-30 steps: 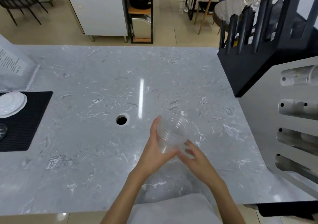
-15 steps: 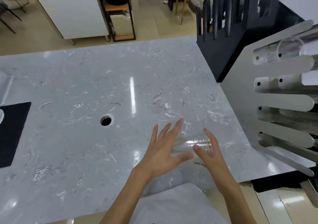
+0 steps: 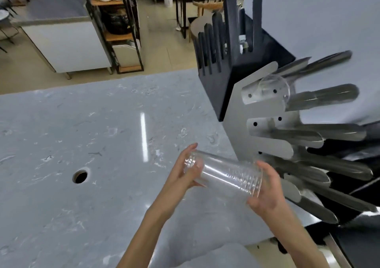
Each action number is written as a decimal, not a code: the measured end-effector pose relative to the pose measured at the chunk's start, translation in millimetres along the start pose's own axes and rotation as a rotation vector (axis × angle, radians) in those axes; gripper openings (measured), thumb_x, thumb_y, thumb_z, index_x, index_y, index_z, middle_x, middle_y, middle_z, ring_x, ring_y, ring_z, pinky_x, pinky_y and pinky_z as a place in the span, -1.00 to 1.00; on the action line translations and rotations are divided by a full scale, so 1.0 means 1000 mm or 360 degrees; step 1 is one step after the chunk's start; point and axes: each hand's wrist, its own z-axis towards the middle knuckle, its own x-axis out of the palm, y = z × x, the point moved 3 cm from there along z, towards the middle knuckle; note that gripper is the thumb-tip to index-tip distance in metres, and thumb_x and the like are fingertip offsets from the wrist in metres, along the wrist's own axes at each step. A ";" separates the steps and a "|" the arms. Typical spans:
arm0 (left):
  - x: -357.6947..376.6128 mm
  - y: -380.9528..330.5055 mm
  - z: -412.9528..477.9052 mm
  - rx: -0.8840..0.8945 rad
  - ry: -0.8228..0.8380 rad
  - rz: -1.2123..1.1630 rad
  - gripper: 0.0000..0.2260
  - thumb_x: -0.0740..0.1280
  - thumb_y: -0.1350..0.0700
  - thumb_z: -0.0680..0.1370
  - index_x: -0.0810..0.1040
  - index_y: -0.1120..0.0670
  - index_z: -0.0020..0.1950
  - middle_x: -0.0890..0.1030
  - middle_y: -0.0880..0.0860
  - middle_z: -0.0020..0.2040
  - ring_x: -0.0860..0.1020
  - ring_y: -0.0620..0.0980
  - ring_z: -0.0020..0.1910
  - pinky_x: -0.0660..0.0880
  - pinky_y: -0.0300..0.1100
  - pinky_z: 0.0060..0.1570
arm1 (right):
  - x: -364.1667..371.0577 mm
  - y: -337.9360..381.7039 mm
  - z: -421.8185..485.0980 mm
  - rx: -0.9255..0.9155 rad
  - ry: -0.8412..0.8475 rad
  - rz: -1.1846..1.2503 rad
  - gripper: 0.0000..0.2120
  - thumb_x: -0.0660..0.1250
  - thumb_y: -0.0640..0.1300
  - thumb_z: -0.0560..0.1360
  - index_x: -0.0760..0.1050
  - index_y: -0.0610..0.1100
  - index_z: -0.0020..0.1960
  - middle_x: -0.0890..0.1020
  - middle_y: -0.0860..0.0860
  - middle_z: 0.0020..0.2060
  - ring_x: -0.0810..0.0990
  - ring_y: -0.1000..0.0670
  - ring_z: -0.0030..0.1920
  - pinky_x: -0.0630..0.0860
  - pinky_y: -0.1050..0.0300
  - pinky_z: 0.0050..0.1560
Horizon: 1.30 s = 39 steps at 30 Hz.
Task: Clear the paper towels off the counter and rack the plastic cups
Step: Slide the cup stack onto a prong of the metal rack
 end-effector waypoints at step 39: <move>0.167 -0.057 0.201 0.0228 -0.0609 0.0057 -0.87 0.17 0.05 0.72 0.44 0.06 0.06 0.53 -0.05 -0.07 0.53 -0.41 -0.34 0.47 -0.49 -0.30 | -0.132 0.189 0.150 -0.1110 0.0233 -0.2203 0.01 0.55 0.08 0.26 0.11 0.24 0.58 0.28 -0.05 0.48 0.33 -0.12 0.33 0.43 -0.05 0.19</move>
